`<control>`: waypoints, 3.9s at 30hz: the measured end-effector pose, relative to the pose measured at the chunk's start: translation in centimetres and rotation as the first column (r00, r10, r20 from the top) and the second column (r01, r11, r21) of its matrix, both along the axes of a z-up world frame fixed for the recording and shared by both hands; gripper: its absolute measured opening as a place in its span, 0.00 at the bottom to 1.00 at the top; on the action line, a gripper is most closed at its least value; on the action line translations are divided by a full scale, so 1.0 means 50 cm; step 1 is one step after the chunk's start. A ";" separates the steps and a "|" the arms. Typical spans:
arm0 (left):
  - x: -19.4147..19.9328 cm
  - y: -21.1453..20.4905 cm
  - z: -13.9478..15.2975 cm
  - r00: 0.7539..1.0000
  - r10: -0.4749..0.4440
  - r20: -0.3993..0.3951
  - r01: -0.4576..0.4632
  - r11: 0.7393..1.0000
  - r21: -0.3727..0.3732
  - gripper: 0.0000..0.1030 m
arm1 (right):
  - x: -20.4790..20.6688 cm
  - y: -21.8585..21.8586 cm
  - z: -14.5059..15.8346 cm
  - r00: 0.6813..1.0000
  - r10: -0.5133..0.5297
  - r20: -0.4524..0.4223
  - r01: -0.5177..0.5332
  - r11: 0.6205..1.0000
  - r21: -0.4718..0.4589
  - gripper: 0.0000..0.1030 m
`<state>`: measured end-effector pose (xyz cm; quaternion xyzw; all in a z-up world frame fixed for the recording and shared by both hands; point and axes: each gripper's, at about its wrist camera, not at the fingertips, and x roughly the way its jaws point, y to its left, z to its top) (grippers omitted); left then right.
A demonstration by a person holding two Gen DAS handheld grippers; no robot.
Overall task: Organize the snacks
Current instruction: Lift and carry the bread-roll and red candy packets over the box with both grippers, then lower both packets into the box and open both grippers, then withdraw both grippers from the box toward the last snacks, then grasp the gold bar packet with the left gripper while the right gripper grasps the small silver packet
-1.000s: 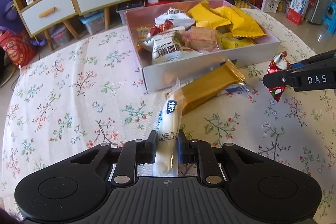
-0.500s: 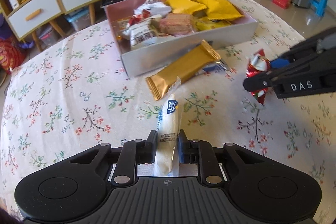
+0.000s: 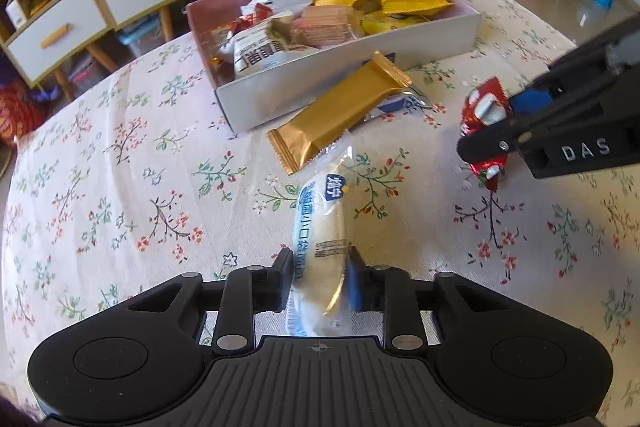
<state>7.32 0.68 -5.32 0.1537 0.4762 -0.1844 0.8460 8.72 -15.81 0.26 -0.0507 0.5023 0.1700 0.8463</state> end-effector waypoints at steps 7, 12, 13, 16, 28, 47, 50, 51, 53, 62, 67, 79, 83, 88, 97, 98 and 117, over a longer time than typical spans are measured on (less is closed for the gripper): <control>0.010 0.019 0.018 0.998 0.054 -0.015 -0.055 0.996 -0.074 0.16 | 0.000 -0.003 0.007 1.000 -0.010 0.018 0.010 1.000 0.008 0.22; 0.007 0.028 0.046 0.997 0.073 -0.002 -0.073 0.989 -0.129 0.16 | 0.003 -0.011 0.021 0.999 -0.027 0.040 0.026 0.999 0.033 0.22; 0.006 0.028 0.052 0.997 0.074 0.001 -0.073 0.988 -0.137 0.16 | 0.004 -0.013 0.024 0.999 -0.031 0.043 0.029 0.999 0.039 0.22; 0.006 0.024 0.068 0.997 0.078 0.017 -0.074 0.985 -0.155 0.16 | 0.007 -0.023 0.032 0.998 -0.044 0.052 0.041 0.998 0.055 0.22; 0.105 0.005 0.132 0.983 0.161 0.090 -0.136 0.962 -0.237 0.16 | 0.068 -0.043 0.076 0.990 -0.100 0.101 0.086 0.987 0.137 0.22; 0.351 -0.030 0.103 0.956 0.282 0.081 -0.264 0.948 -0.177 0.16 | 0.197 -0.069 0.037 0.979 -0.183 0.088 0.159 0.960 0.229 0.22; 0.361 -0.033 0.089 0.953 0.288 0.090 -0.271 0.948 -0.164 0.17 | 0.201 -0.067 0.033 0.980 -0.181 0.089 0.156 0.961 0.228 0.22; 0.360 -0.035 0.085 0.954 0.284 0.099 -0.267 0.951 -0.159 0.20 | 0.201 -0.066 0.032 0.980 -0.178 0.093 0.154 0.962 0.224 0.22; 0.358 -0.035 0.084 0.951 0.284 0.123 -0.263 0.951 -0.161 0.21 | 0.200 -0.063 0.032 0.978 -0.176 0.108 0.150 0.966 0.211 0.26; 0.333 -0.027 0.106 0.949 0.282 0.145 -0.251 0.948 -0.197 0.49 | 0.183 -0.057 0.055 0.972 -0.175 0.155 0.147 0.973 0.179 0.58; 0.306 -0.028 0.123 0.950 0.273 0.154 -0.242 0.951 -0.193 0.54 | 0.176 -0.058 0.066 0.971 -0.184 0.150 0.155 0.970 0.190 0.63; 0.212 -0.018 0.157 0.950 0.256 0.177 -0.220 0.955 -0.199 0.78 | 0.127 -0.073 0.084 0.966 -0.211 0.150 0.184 0.967 0.175 0.77; 0.174 -0.006 0.158 0.951 0.260 0.169 -0.224 0.952 -0.208 0.84 | 0.107 -0.080 0.089 0.965 -0.216 0.149 0.191 0.967 0.166 0.82; 0.121 0.011 0.153 0.951 0.268 0.156 -0.230 0.947 -0.225 0.88 | 0.076 -0.083 0.095 0.964 -0.218 0.155 0.195 0.969 0.151 0.88; 0.041 0.029 0.133 0.952 0.273 0.137 -0.239 0.946 -0.219 0.93 | 0.033 -0.091 0.087 0.962 -0.226 0.153 0.204 0.968 0.144 0.95; 0.033 0.031 0.129 0.953 0.274 0.132 -0.241 0.944 -0.225 0.93 | 0.027 -0.092 0.085 0.961 -0.227 0.155 0.206 0.968 0.143 0.96; 0.043 0.008 0.015 0.985 0.010 0.170 0.015 0.989 -0.145 0.91 | -0.015 -0.083 0.007 0.971 0.005 0.239 -0.023 0.997 0.076 0.97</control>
